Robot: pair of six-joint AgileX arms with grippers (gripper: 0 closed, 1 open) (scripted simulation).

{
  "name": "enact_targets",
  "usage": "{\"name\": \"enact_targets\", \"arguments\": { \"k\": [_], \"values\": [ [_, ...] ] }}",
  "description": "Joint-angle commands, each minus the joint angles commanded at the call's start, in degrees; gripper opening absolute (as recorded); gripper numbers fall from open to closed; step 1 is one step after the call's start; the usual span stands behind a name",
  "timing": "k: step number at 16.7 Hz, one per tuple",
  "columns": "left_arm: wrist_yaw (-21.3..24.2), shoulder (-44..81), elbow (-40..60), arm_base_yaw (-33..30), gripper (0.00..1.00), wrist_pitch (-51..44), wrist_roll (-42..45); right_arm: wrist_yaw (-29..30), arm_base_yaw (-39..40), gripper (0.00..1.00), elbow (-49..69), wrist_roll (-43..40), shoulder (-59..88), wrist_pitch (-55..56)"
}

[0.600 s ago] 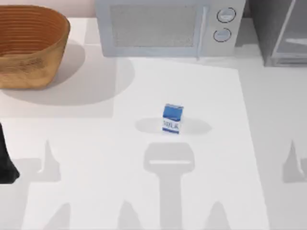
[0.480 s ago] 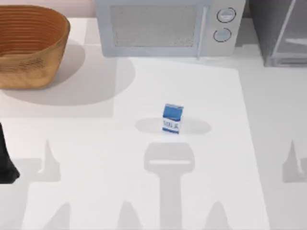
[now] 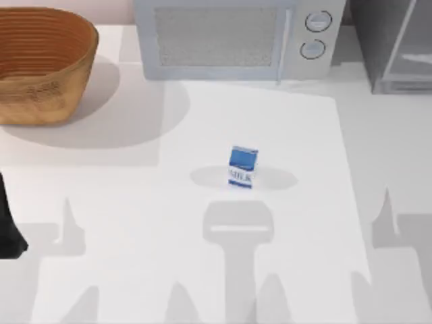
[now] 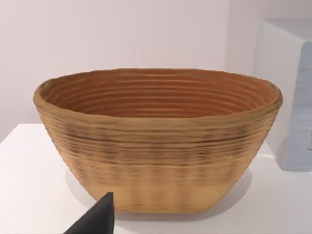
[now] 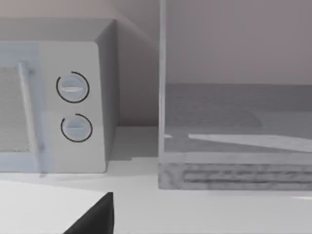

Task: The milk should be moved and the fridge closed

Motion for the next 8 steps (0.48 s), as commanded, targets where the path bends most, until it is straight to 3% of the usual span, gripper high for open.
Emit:
{"name": "enact_targets", "arguments": {
  "k": [5, 8],
  "values": [
    [0.0, 0.0, 0.0, 0.0, 1.0, 0.0, 0.0, 19.53, 19.43, 1.0, 0.41, 0.44, 15.46, 14.58],
    [0.0, 0.0, 0.0, 0.0, 1.0, 0.0, 0.0, 28.1, 27.88, 1.0, 0.65, 0.74, 22.4, 21.21]
  ]
}}
